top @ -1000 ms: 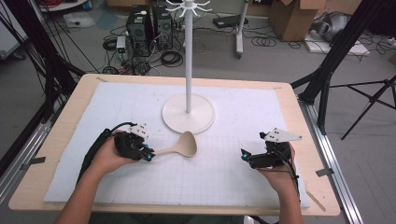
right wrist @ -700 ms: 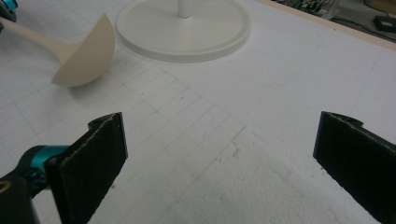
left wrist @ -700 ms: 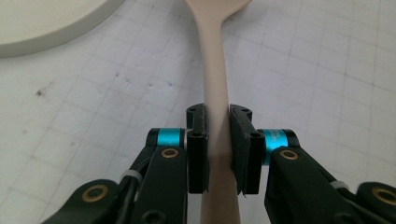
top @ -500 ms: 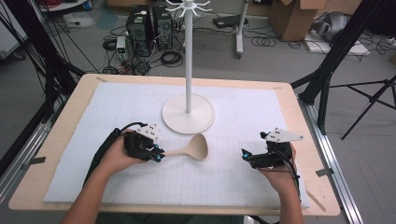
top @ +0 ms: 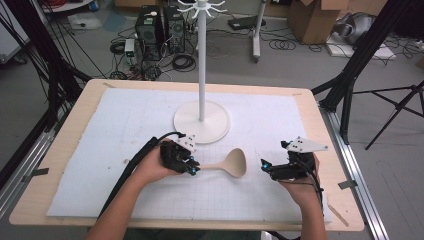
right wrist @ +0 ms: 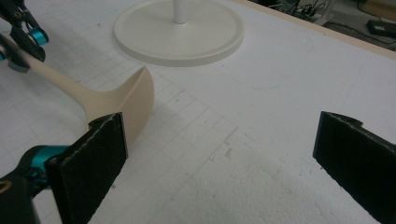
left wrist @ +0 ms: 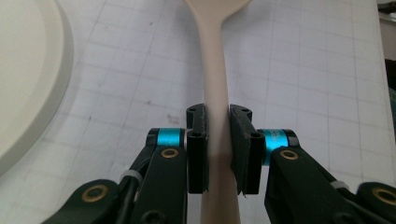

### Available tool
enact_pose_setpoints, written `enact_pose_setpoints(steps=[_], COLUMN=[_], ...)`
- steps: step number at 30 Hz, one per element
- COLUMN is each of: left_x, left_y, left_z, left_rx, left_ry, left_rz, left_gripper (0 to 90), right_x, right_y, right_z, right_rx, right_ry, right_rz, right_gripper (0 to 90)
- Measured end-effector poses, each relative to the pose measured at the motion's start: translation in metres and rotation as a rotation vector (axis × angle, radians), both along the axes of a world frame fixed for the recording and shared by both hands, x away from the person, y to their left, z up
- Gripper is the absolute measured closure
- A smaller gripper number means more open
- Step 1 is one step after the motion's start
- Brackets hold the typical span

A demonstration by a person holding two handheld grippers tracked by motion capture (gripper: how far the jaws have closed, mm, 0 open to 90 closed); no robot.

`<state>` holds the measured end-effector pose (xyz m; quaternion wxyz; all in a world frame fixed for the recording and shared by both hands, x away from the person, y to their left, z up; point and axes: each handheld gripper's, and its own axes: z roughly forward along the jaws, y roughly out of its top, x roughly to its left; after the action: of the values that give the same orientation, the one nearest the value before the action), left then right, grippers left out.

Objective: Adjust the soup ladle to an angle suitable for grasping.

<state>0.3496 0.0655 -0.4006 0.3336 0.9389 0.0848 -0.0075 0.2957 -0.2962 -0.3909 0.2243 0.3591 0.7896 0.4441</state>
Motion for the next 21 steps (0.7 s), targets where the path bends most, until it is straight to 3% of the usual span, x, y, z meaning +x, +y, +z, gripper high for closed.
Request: enact_pose_setpoints(steps=[8,14,18,21], left_x=[0.007,0.010,0.011,0.011], left_y=[-0.034,-0.053,-0.057,-0.058], left_z=[-0.012,-0.018,-0.023,-0.025], left_rx=[-0.020,-0.057,-0.052,-0.016], left_ry=[0.020,0.022,0.043,0.048], left_rz=[-0.037,-0.053,-0.042,-0.046], left_gripper=[77.3,77.2,76.9,75.9], right_x=[-0.002,-0.002,-0.002,-0.002], right_y=[-0.002,-0.004,-0.004,-0.004], right_z=[0.003,0.003,0.003,0.003], right_rx=[0.010,0.013,0.013,0.018], right_ry=[-0.008,-0.012,-0.013,-0.011], right_rz=[-0.003,-0.006,-0.004,-0.006], right_gripper=[1.5,1.5,1.5,1.5])
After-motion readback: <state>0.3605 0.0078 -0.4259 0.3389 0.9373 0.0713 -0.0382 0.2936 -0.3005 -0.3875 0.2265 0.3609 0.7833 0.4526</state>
